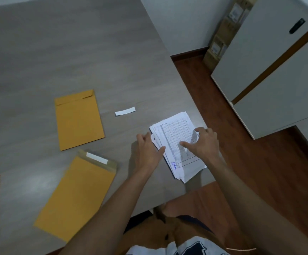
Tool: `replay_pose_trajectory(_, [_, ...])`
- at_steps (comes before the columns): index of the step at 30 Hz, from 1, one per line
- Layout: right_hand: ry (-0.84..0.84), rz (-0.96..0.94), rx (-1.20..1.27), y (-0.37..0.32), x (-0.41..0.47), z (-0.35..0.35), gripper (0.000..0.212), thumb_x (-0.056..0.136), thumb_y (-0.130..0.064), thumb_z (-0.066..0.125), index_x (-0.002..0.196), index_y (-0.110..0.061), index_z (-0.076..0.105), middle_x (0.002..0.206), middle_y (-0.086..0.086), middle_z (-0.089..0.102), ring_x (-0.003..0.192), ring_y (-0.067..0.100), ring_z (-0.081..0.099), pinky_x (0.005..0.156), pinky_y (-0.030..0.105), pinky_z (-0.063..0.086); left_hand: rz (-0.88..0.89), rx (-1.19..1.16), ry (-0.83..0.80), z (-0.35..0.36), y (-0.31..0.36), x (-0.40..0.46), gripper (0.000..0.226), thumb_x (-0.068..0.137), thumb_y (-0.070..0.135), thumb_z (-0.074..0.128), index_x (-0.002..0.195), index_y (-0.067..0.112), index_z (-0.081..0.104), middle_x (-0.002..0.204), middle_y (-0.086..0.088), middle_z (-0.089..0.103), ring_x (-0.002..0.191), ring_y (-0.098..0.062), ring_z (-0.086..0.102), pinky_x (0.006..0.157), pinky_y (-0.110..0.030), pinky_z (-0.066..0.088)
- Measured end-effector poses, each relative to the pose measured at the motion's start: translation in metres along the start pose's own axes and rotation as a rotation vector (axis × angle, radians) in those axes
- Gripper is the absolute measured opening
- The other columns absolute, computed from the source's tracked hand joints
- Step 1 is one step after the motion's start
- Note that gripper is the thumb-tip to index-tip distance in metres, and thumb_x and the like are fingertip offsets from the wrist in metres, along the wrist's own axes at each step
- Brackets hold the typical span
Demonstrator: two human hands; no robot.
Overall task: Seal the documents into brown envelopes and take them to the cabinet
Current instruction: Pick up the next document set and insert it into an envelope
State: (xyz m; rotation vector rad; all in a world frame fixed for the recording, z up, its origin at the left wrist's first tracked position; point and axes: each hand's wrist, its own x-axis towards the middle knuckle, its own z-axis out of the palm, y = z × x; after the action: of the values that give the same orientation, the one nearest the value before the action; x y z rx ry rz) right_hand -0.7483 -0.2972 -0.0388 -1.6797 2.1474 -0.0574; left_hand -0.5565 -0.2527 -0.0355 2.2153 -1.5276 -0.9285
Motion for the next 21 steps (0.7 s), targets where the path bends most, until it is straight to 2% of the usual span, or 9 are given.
replay_pose_trajectory(4, [-0.023, -0.032, -0.020, 0.004, 0.004, 0.005, 0.089, 0.062, -0.067, 0.076, 0.132, -0.020, 0.047, 0.134, 0.007, 0.050, 0.121, 0.023, 0.045, 0.097, 0.040, 0.045, -0.013, 0.056, 0.001, 0.004, 0.002, 0.026, 0.069, 0.076, 0.047, 0.076, 0.131, 0.021, 0.043, 0.127, -0.003, 0.037, 0.114, -0.022, 0.044, 0.079, -0.033, 0.046])
replay_pose_trajectory(8, [-0.022, -0.041, 0.000, 0.005, 0.006, 0.008, 0.089, 0.062, -0.064, 0.078, 0.132, -0.019, 0.047, 0.135, 0.007, 0.048, 0.123, 0.024, 0.045, 0.100, 0.041, 0.046, 0.008, 0.053, 0.002, 0.007, 0.004, 0.039, 0.068, 0.070, 0.043, 0.082, 0.126, 0.022, 0.049, 0.119, -0.001, 0.038, 0.112, -0.021, 0.045, 0.078, -0.031, 0.043])
replay_pose_trajectory(12, [-0.014, -0.054, 0.016, 0.007, 0.007, 0.008, 0.087, 0.062, -0.064, 0.079, 0.129, -0.019, 0.048, 0.132, 0.007, 0.049, 0.122, 0.023, 0.045, 0.098, 0.042, 0.047, 0.028, 0.083, 0.020, 0.011, 0.000, 0.045, 0.075, 0.065, 0.044, 0.085, 0.125, 0.021, 0.049, 0.119, 0.001, 0.038, 0.111, -0.023, 0.047, 0.086, -0.040, 0.051])
replay_pose_trajectory(17, [-0.013, -0.054, 0.010, 0.008, 0.008, 0.011, 0.087, 0.062, -0.066, 0.078, 0.129, -0.020, 0.047, 0.132, 0.005, 0.050, 0.121, 0.022, 0.046, 0.098, 0.042, 0.048, 0.062, 0.051, 0.060, 0.013, 0.002, 0.048, 0.062, 0.065, 0.035, 0.086, 0.111, 0.023, 0.046, 0.114, 0.001, 0.044, 0.103, -0.022, 0.051, 0.084, -0.043, 0.052])
replay_pose_trajectory(21, [-0.010, -0.057, 0.004, 0.008, 0.008, 0.010, 0.087, 0.061, -0.066, 0.078, 0.129, -0.020, 0.048, 0.131, 0.006, 0.050, 0.121, 0.023, 0.046, 0.098, 0.042, 0.048, 0.026, -0.045, 0.064, 0.014, 0.004, 0.050, 0.050, 0.068, 0.036, 0.081, 0.091, 0.035, 0.037, 0.095, 0.009, 0.055, 0.085, -0.017, 0.059, 0.070, -0.045, 0.056])
